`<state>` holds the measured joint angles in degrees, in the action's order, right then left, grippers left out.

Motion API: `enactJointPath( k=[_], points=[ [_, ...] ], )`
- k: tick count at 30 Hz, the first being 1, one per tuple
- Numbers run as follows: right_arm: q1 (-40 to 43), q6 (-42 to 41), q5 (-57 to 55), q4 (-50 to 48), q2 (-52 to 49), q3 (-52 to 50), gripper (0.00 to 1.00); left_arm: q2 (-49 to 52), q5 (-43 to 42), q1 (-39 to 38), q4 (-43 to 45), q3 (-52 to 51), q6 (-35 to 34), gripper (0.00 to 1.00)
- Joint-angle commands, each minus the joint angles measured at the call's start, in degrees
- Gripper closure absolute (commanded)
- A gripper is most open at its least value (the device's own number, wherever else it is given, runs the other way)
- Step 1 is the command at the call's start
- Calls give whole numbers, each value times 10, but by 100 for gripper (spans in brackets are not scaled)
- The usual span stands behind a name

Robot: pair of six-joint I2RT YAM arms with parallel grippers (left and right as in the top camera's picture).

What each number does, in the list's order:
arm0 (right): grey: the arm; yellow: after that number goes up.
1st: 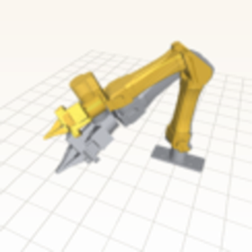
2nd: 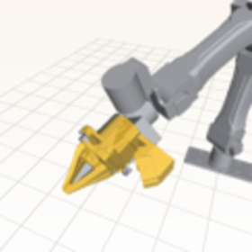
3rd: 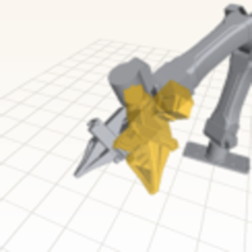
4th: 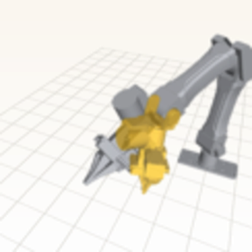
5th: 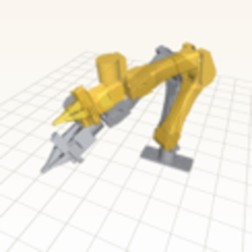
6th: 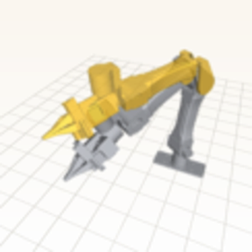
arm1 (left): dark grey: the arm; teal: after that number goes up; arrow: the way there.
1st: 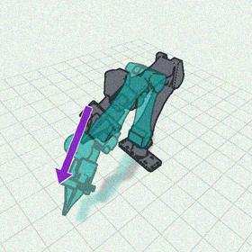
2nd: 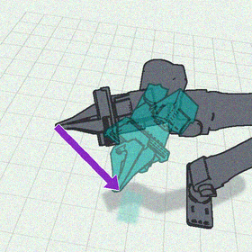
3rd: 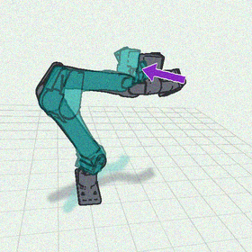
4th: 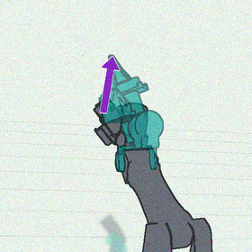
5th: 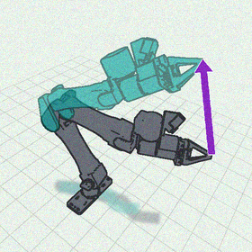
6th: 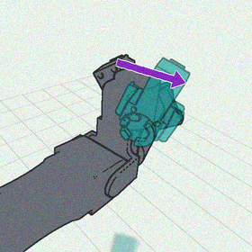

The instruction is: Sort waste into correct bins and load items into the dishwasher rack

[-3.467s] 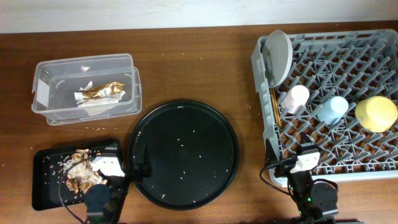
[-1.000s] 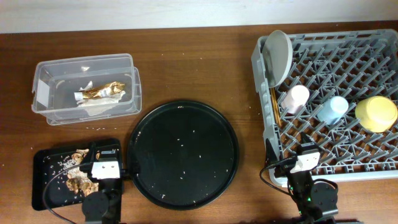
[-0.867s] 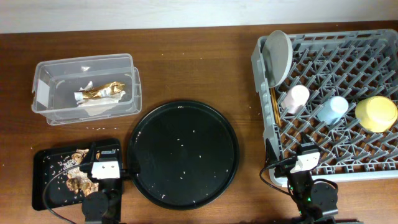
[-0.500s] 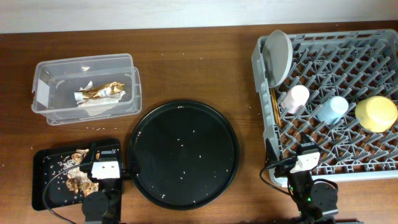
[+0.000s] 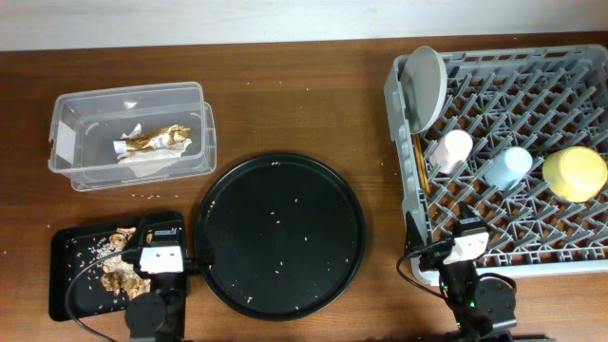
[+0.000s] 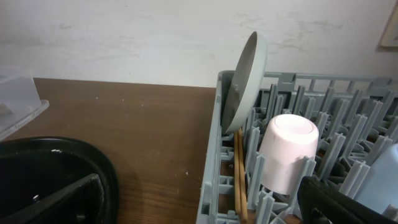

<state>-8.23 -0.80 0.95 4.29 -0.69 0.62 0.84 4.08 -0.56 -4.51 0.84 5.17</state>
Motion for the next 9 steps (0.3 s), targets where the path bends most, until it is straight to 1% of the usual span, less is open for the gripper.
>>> enactJointPath(
  k=[1, 9],
  points=[
    [4, 4, -5, 2, 3, -3, 2, -5, -2, 4, 0, -3, 11, 1],
    [4, 4, -5, 2, 3, -3, 2, -5, -2, 3, 0, -3, 11, 1]
  ],
)
